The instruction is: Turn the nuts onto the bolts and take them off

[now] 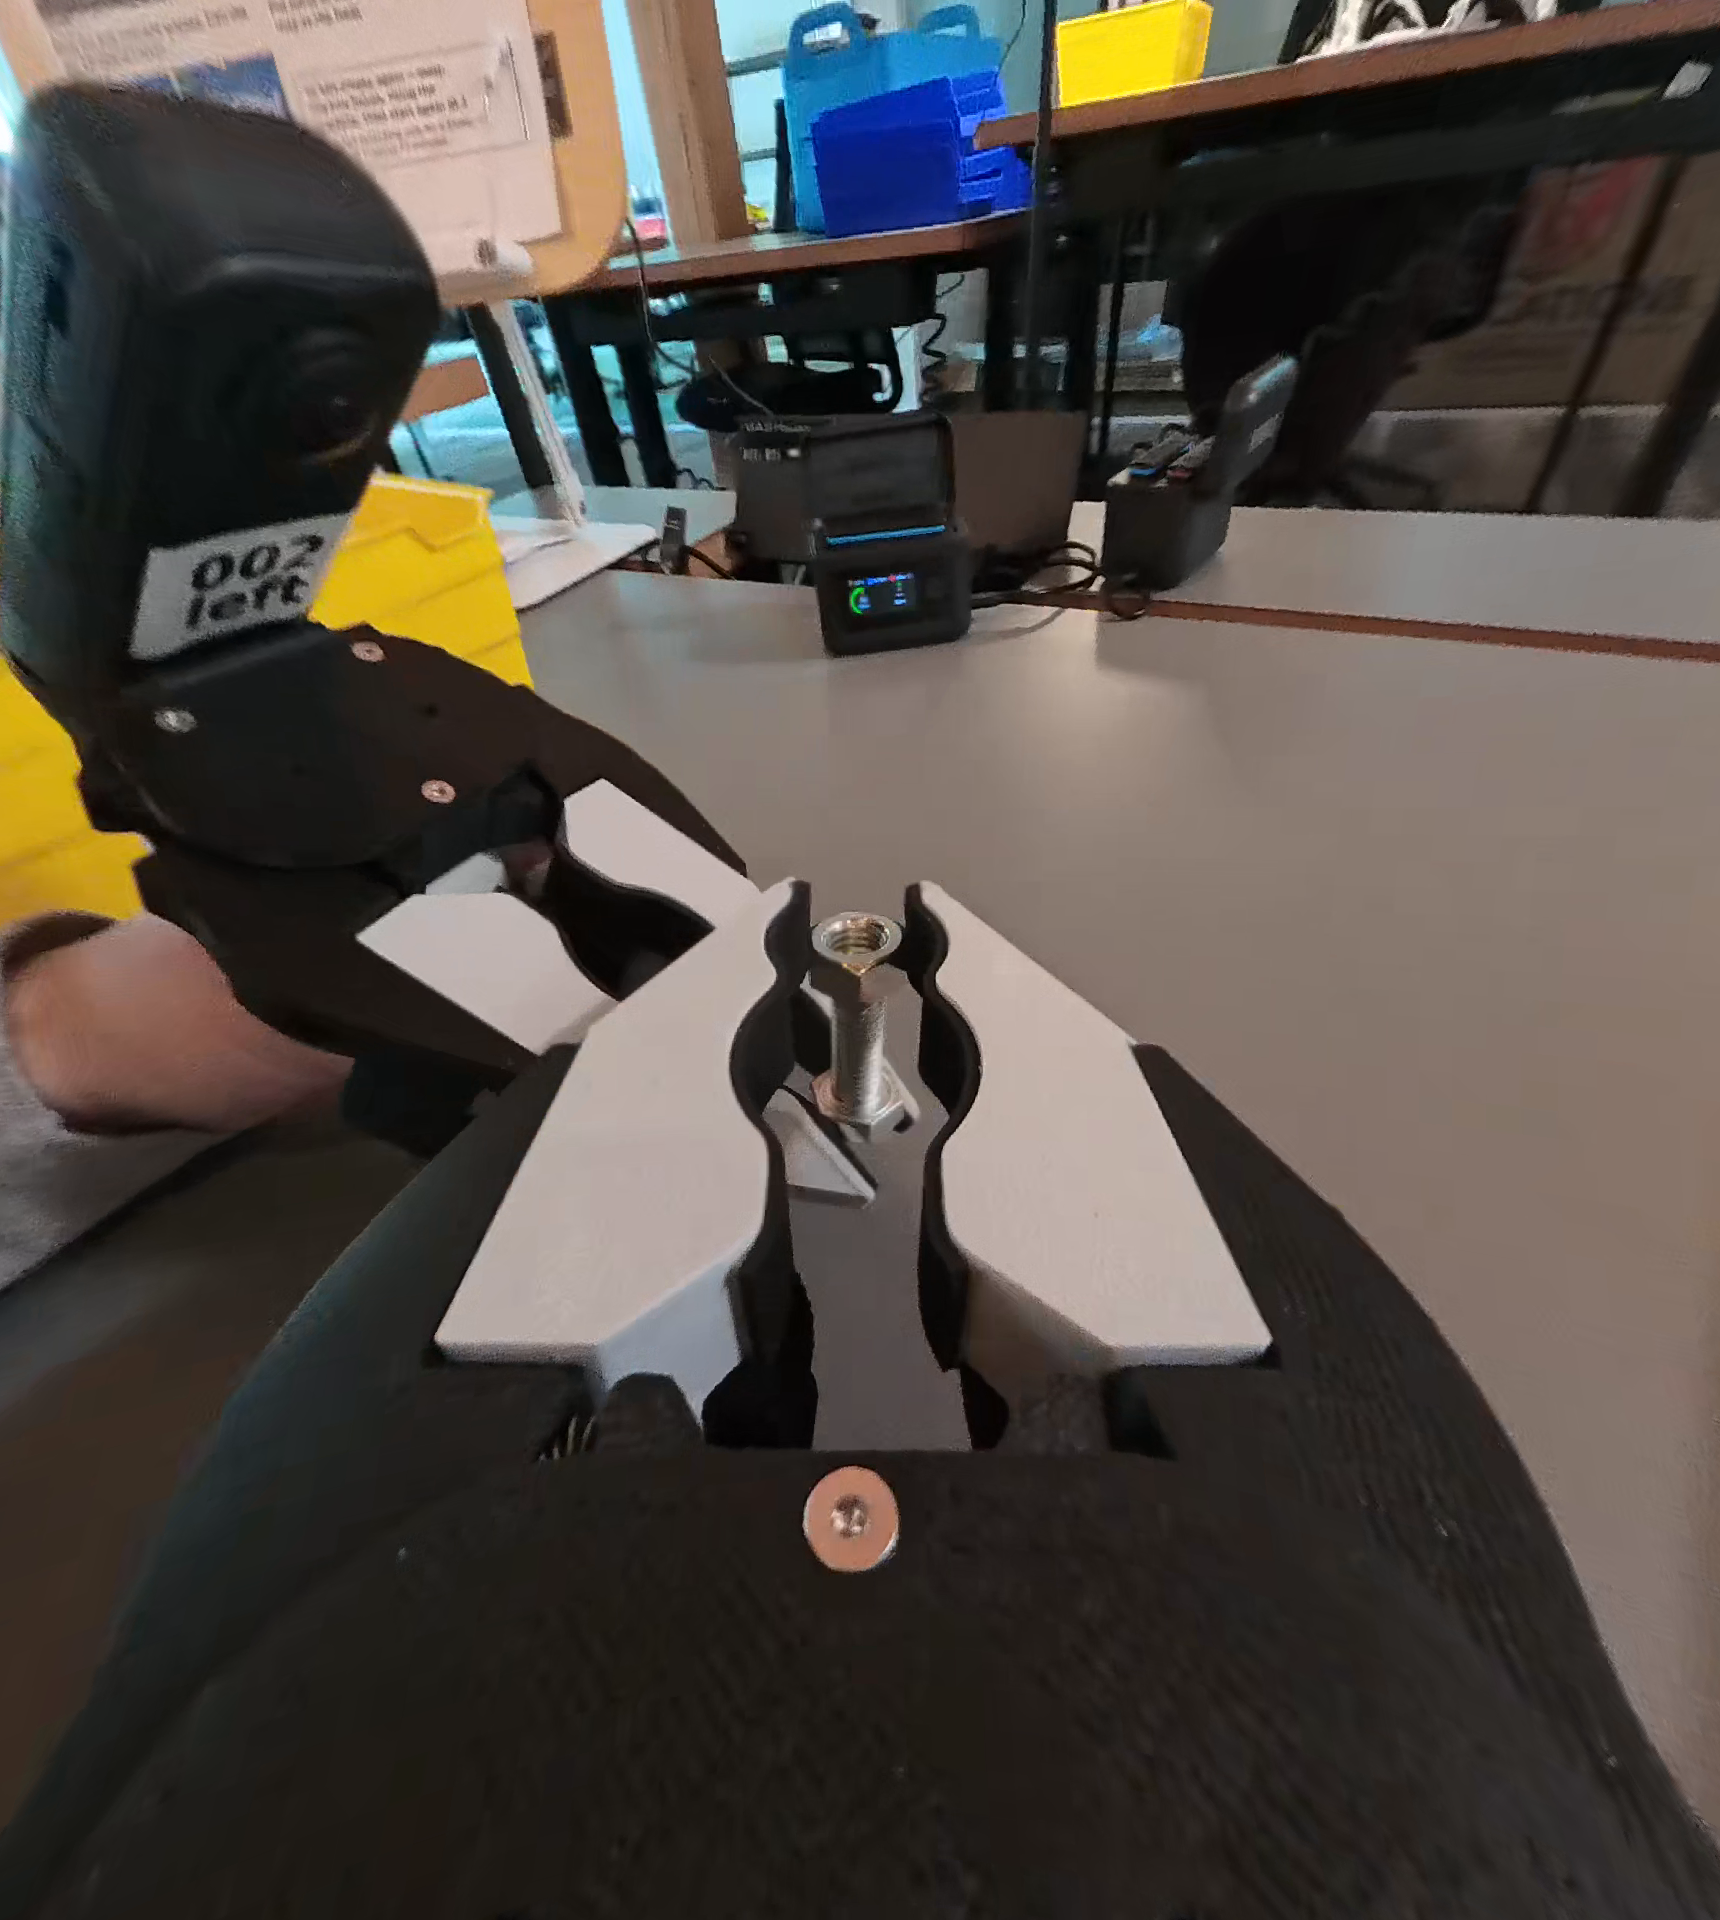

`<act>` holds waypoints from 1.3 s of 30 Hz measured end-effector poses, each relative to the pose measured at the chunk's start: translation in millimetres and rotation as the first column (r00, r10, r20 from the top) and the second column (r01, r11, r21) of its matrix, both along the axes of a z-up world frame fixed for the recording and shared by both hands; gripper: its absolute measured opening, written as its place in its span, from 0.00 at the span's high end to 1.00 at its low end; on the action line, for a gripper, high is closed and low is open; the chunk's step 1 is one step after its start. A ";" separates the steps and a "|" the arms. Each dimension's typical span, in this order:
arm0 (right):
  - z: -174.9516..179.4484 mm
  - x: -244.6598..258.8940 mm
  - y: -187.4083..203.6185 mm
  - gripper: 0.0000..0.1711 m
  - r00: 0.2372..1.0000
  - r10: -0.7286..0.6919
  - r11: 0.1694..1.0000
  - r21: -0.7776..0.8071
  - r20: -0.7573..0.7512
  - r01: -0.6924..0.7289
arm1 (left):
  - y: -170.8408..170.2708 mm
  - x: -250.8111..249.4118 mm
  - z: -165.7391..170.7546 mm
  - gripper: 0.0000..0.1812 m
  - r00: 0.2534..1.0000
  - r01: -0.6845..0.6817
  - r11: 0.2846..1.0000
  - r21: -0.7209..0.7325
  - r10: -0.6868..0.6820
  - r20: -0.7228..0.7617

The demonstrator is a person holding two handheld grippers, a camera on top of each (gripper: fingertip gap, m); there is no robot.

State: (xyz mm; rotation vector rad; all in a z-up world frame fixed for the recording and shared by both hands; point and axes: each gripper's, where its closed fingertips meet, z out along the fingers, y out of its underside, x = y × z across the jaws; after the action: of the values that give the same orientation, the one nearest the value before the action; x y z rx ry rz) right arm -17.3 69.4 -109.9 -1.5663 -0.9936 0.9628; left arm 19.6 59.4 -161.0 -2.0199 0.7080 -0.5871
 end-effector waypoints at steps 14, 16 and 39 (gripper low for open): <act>6.2 -1.4 -15.8 0.71 0.984 0.179 0.978 0.110 -0.012 -0.177 | -0.2 -0.2 5.5 0.92 0.999 0.004 1.000 0.003 -0.004 0.046; 4.7 -0.1 -17.4 0.72 0.983 0.185 0.975 0.125 0.003 -0.184 | 1.5 -4.5 7.3 0.92 0.998 -0.016 1.000 0.002 0.016 0.063; -20.4 -2.1 20.3 0.83 0.995 0.062 0.990 -0.129 0.077 -0.052 | 17.8 -36.7 7.9 0.92 0.974 -0.217 0.976 0.012 0.216 0.062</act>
State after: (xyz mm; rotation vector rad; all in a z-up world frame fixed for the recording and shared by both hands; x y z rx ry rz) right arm -19.4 89.7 -130.3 -1.7016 -1.0557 1.0266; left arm -17.2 77.2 -153.1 -2.0210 0.4474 -0.5081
